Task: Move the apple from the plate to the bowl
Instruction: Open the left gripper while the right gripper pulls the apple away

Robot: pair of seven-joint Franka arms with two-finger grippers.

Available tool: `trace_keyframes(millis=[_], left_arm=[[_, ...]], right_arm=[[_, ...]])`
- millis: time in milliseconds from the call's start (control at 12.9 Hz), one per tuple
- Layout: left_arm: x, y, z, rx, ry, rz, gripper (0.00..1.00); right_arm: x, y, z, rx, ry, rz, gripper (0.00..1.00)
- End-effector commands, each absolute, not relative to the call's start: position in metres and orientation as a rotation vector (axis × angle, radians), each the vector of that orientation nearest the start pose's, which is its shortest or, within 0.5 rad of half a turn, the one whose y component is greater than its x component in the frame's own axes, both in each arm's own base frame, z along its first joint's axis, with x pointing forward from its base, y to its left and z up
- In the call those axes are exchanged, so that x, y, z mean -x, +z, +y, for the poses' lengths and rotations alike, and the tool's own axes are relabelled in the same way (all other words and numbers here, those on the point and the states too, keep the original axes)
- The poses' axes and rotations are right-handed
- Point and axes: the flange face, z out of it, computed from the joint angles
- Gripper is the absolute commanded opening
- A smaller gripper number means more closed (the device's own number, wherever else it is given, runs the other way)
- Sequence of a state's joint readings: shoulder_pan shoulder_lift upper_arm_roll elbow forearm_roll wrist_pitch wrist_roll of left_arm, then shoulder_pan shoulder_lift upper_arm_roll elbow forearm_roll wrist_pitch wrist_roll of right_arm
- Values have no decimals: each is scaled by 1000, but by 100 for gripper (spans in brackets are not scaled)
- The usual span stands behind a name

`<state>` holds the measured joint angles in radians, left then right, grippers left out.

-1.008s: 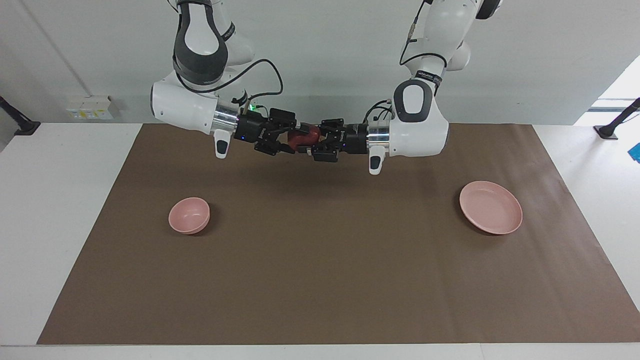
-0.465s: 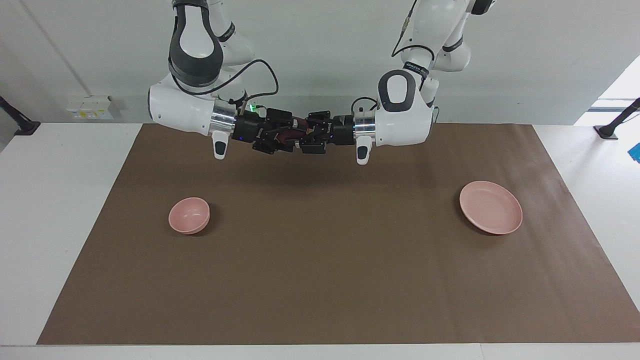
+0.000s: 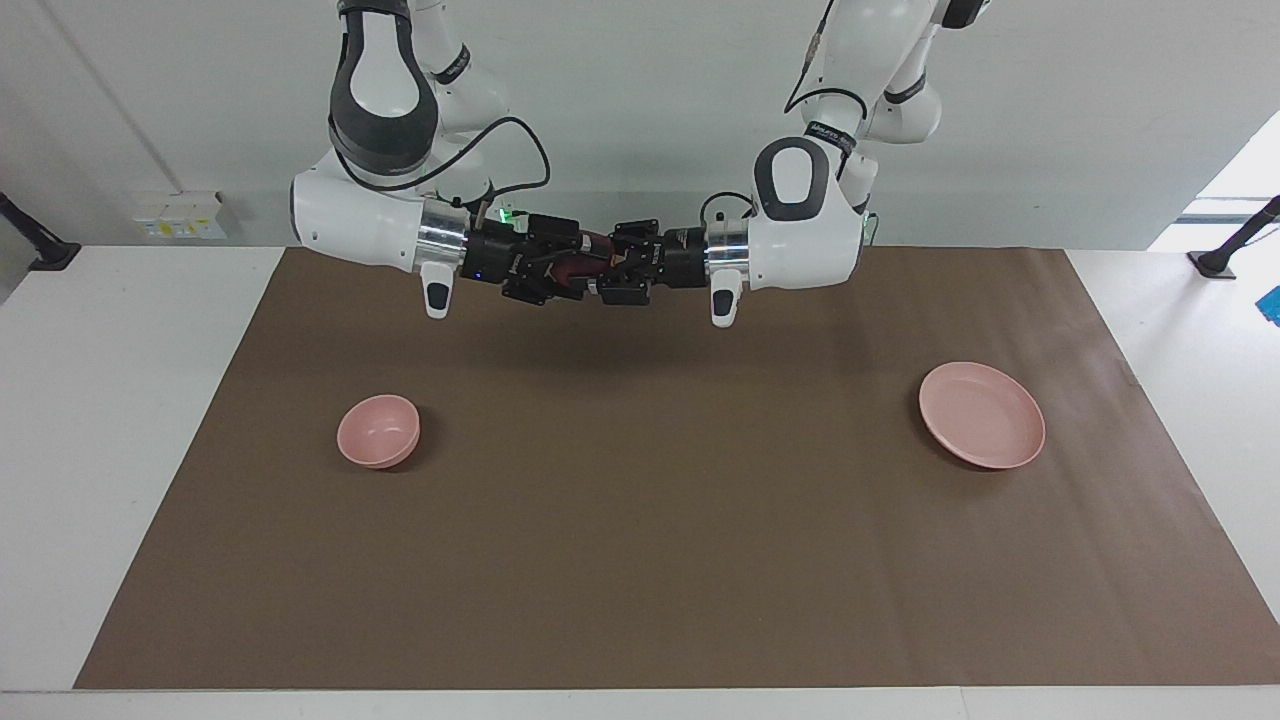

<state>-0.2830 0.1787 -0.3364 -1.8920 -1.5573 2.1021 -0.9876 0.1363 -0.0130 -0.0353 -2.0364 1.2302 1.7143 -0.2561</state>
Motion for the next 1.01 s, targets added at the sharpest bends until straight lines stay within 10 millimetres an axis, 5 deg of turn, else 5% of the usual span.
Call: trace_keyframes(millis=[0, 465, 543, 698, 775, 930], left_arm=[[-485, 461, -391, -1513, -1105, 1194, 0], [-485, 461, -391, -1515, -1105, 1192, 0], [-484, 461, -392, -1516, -1106, 1191, 0], [-483, 462, -393, -1517, -1115, 1187, 0], [-482, 460, -392, -1517, -1119, 1191, 0], [-480, 462, -393, -1520, -1121, 1187, 0]], right_arm=[[-517, 492, 145, 1944, 198, 28, 100], [-514, 490, 148, 1979, 215, 10, 100], [-514, 490, 148, 1980, 216, 11, 77], [-515, 490, 148, 1981, 229, 32, 14], [-515, 490, 150, 1984, 250, 59, 0], [-516, 489, 156, 2009, 257, 46, 0]])
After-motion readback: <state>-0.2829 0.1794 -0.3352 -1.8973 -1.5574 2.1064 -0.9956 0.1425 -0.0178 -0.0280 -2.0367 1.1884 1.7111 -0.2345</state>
